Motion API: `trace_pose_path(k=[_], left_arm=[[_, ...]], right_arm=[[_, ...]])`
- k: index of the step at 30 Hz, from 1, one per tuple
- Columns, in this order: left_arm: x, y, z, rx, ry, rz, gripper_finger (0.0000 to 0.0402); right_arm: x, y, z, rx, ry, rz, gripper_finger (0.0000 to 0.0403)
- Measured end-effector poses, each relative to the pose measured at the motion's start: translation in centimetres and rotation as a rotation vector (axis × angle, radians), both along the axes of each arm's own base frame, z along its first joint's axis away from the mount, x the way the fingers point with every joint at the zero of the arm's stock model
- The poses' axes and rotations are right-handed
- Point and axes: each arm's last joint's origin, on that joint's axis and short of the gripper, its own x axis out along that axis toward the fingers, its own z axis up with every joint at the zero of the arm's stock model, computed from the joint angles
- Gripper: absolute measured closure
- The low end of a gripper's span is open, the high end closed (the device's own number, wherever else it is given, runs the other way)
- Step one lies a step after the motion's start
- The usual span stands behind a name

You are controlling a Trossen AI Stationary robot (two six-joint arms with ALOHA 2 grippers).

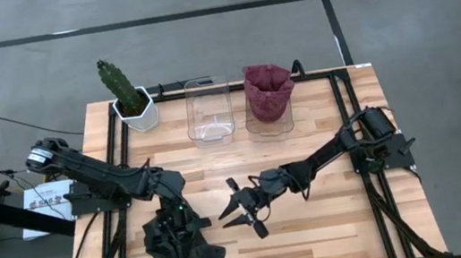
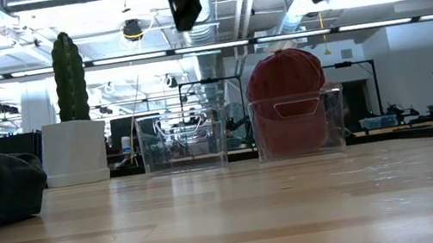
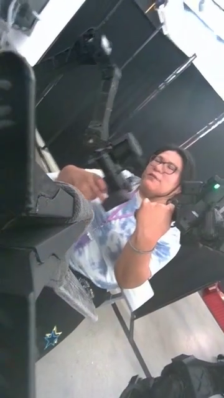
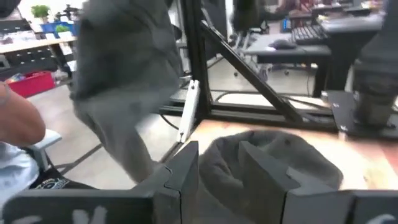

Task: Pick & Place hat
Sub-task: Put the right black head cap into the left transparent bin

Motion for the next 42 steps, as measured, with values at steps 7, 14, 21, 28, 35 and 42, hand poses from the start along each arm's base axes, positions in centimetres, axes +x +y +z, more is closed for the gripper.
trace_pose_path(k=[7, 14, 21, 28, 35, 42], left_arm=[[1.5, 0.4, -1.5, 0.007, 0.050, 0.035, 0.0392], [1.5, 0.3, -1.1, -0.015, 0.066, 0.034, 0.0392], [0.6, -0.9, -0.5, -0.027, 0.059, -0.014, 0.0392], [0.8, -0.4, -0.5, -0.027, 0.034, 0.005, 0.0392], [1.7, 1.4, -0.4, -0.033, 0.017, 0.067, 0.0392], [2.1, 2.4, -0.4, -0.038, 0.055, 0.098, 0.0392]], right_arm=[[-0.2, 2.3, 1.4, -0.020, -0.068, 0.177, 0.0311], [-0.2, 2.1, 0.8, -0.093, -0.035, 0.144, 0.0324], [0.6, -0.4, -0.5, -0.110, 0.114, -0.063, 0.0332], [0.5, -0.1, -0.5, -0.081, 0.119, -0.056, 0.0332], [0.5, -0.2, -0.4, -0.087, 0.115, -0.033, 0.0332], [0.1, 1.2, 0.5, -0.062, 0.009, 0.182, 0.0332]])
